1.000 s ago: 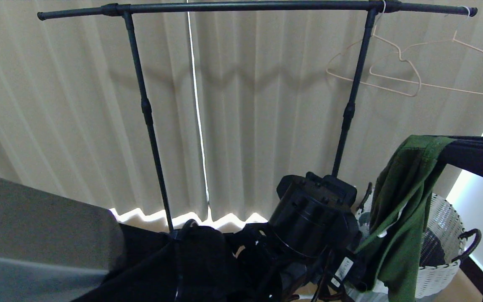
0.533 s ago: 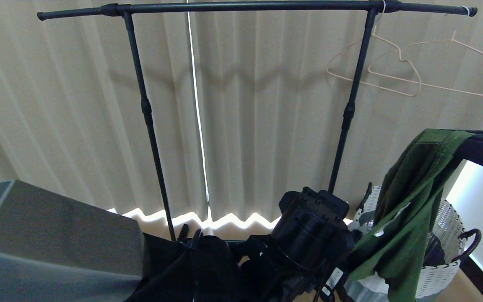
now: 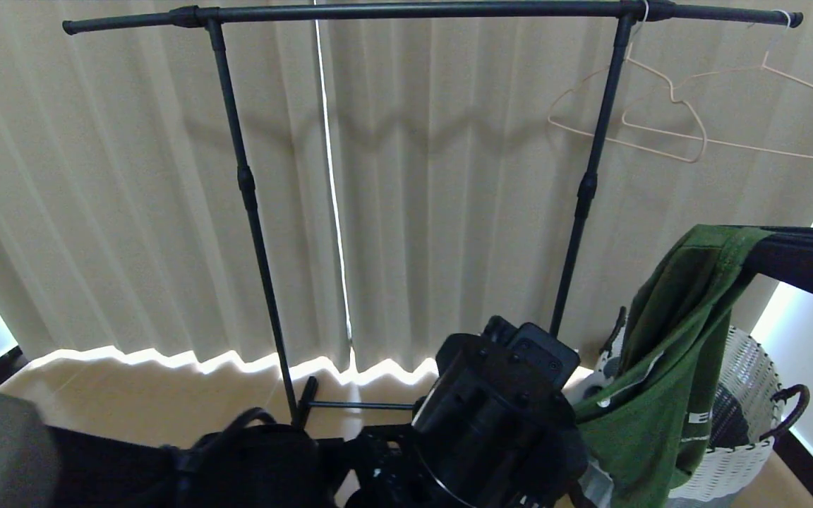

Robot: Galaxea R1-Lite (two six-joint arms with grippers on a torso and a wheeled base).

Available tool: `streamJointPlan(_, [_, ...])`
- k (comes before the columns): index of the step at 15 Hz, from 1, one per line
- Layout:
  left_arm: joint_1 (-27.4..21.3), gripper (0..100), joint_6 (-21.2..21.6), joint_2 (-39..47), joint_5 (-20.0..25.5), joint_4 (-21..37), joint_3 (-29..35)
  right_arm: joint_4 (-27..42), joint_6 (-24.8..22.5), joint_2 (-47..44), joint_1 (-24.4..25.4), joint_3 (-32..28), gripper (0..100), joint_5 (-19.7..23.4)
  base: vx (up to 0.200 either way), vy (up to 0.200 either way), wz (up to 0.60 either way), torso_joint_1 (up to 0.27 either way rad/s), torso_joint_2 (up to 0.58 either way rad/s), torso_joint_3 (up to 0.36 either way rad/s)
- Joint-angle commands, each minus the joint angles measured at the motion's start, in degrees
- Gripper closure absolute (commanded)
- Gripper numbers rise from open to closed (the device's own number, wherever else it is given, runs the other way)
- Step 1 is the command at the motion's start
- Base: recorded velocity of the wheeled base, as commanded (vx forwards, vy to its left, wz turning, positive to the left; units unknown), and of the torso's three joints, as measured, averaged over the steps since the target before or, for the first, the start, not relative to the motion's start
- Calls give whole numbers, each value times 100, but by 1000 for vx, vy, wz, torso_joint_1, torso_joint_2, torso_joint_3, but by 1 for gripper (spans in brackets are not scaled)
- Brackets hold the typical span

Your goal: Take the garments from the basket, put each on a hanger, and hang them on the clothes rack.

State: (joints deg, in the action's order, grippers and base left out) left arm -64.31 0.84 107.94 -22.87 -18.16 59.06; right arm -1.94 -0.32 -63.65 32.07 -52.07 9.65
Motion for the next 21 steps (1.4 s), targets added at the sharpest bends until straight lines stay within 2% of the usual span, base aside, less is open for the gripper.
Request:
streamJointPlan(1, [199,100,144,-1521,-25,709,-290,-8,-3,-227,1,-58,100,10,0,0,0,0,0,0])
streamJointPlan(4, [762,100,294,-2488,-16,2106,255,-8,-3,-412,1,-260,100,1,0,0,0,0,0,0])
streamJointPlan(5, [841,100,347,-2593,-16,2317,387,-8,-3,-412,1,-322,100,1,0,0,0,0,0,0])
streamJointPlan(6, [1122,100,531,-2822,2,2959,852,-8,-3,-508,1,-489,100,1,0,0,0,0,0,0])
streamJointPlan(7, [1263,100,637,-2875,11,3179,1090,-8,-3,-605,1,-568,100,-7,0,0,0,0,0,0])
streamJointPlan(10, [1658,100,672,-2875,72,3196,1283,-17,-3,-904,1,-717,100,-16,0,0,0,0,0,0])
streamJointPlan(12, [1974,100,698,-2875,318,3214,1292,-202,-3,-1053,-26,-779,100,-16,0,0,0,0,0,0])
streamJointPlan(14, [2467,100,1261,-2848,608,3187,1239,-597,-12,-1361,-87,-744,100,-34,0,0,0,0,0,0])
streamJointPlan(16, [2590,100,1559,-2831,1039,3170,1397,-703,-12,-1537,-131,-779,100,-34,0,0,0,0,0,0])
streamJointPlan(19, [2590,100,1595,-2822,1979,3047,1529,-905,-12,-1563,-237,-779,100,-43,0,0,0,0,0,0])
streamJointPlan(20, [2607,100,1586,-2760,2234,2827,1556,-922,-21,-1572,-360,-796,100,-43,0,0,0,0,0,0])
streamJointPlan(21, [2634,100,1595,-2637,2217,2669,1556,-931,-21,-1581,-465,-805,100,-43,0,0,0,0,0,0])
